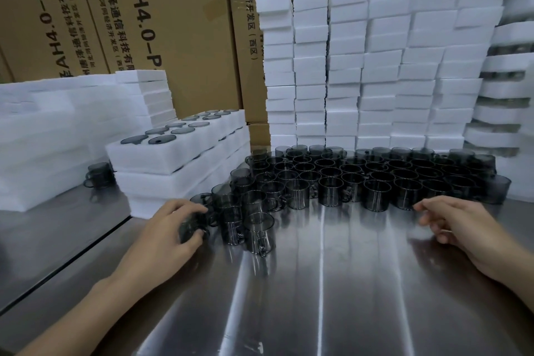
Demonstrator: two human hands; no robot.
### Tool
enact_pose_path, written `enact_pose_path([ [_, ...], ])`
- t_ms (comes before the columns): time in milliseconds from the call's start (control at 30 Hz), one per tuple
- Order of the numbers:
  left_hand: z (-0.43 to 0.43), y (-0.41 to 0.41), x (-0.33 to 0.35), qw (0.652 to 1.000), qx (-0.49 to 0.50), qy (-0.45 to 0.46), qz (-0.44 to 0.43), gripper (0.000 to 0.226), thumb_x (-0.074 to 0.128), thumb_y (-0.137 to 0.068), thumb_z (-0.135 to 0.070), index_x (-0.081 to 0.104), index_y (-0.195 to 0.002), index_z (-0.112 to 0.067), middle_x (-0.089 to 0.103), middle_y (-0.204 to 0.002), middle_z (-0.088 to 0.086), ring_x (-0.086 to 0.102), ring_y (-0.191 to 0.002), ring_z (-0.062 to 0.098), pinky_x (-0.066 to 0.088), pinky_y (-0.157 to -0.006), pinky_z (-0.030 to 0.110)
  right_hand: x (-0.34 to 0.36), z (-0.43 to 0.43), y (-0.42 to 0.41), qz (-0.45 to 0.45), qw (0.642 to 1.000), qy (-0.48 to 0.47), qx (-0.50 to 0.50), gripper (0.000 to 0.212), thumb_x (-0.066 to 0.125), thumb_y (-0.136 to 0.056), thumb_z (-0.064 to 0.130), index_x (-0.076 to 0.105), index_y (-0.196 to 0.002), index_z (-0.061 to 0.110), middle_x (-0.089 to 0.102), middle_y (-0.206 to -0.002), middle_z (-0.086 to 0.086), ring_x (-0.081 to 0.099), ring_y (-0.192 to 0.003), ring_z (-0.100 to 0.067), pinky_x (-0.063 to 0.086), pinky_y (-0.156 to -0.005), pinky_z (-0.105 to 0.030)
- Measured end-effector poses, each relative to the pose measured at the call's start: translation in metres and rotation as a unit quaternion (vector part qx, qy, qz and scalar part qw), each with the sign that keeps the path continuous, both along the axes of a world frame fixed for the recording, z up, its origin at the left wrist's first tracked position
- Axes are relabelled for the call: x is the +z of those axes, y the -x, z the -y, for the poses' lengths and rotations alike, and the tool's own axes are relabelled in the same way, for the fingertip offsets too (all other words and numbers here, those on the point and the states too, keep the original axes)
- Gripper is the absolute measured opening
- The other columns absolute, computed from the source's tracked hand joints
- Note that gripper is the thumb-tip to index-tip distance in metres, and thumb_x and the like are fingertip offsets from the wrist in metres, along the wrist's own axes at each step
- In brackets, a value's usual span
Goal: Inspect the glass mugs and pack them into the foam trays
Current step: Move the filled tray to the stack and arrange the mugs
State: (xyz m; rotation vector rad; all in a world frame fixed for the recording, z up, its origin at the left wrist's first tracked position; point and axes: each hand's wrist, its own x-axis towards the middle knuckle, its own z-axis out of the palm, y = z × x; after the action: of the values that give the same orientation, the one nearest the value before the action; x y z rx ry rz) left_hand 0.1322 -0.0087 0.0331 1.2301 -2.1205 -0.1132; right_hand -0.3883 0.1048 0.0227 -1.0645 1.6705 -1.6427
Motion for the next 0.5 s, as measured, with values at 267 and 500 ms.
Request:
enact_pose_path([
  [267, -0.005, 0.018, 0.008, 0.999, -0.003, -0.017, -0.030, 0.046, 0.083, -0.093, -0.026, 0.064, -0.120, -0.058, 0.056, -0.138, -0.013, 0.060, -0.126, 0.019, 0.050, -0.112, 0.045, 0.004, -0.006, -0.006, -0.029, 0.999, -0.016, -0.003, 0.025, 0.060, -0.107, 0.014, 0.078, -0.094, 0.003, 0.069, -0.068, -0.007, 0.054, -0.051, -0.010, 0.043, -0.041, -0.023],
  [500, -0.007, 0.014, 0.000, 0.995, 0.046, -0.042, -0.080, 0.079, 0.089, -0.085, -0.039, 0.045, -0.148, -0.059, 0.049, -0.138, -0.010, 0.068, -0.101, 0.009, 0.059, -0.090, 0.040, 0.010, -0.011, -0.043, -0.389, 0.918, -0.070, -0.026, 0.025, 0.065, -0.101, 0.026, 0.071, -0.077, 0.029, 0.071, -0.065, 0.015, 0.065, -0.060, -0.005, 0.050, -0.063, -0.032],
])
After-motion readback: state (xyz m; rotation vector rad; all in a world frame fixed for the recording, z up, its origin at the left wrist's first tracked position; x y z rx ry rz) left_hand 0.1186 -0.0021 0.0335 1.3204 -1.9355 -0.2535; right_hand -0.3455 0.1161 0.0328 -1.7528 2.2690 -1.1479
